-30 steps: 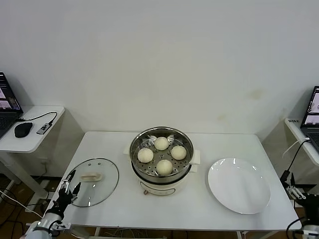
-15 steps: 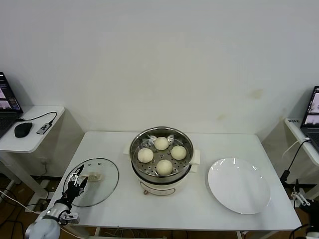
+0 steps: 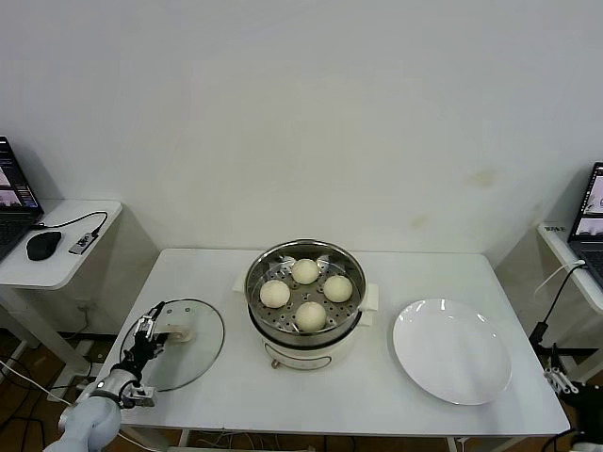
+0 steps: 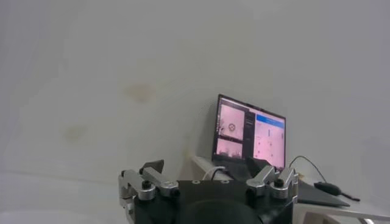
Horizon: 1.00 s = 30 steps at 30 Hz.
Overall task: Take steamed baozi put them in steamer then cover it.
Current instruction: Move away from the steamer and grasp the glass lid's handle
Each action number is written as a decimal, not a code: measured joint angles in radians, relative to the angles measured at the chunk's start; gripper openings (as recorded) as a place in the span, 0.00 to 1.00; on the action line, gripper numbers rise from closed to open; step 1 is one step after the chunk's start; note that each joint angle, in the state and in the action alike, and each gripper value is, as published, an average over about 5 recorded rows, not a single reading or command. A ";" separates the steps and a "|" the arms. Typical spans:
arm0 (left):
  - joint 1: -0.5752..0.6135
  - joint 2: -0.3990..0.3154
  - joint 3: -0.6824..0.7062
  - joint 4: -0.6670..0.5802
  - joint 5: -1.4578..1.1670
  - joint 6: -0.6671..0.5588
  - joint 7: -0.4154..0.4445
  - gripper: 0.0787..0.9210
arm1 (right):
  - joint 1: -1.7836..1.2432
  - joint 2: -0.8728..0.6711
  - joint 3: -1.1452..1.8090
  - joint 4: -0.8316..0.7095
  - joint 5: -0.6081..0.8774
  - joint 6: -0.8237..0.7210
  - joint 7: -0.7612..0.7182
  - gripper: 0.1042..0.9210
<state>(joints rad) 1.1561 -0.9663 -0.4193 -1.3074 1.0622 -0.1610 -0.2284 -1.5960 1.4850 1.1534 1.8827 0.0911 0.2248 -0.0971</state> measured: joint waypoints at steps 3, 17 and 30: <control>-0.012 0.000 0.005 0.018 -0.005 -0.002 0.000 0.79 | -0.001 0.003 -0.004 0.000 -0.006 0.001 0.000 0.88; -0.044 -0.013 0.017 0.081 -0.020 -0.011 -0.005 0.30 | -0.003 0.009 -0.011 0.000 -0.019 0.002 -0.001 0.88; 0.005 -0.009 -0.029 0.013 -0.032 0.014 -0.051 0.08 | -0.006 0.007 -0.033 0.010 -0.031 0.005 -0.001 0.88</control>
<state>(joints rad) 1.1607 -0.9757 -0.4485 -1.2944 1.0298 -0.1472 -0.2797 -1.6022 1.4924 1.1208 1.8930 0.0597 0.2297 -0.0985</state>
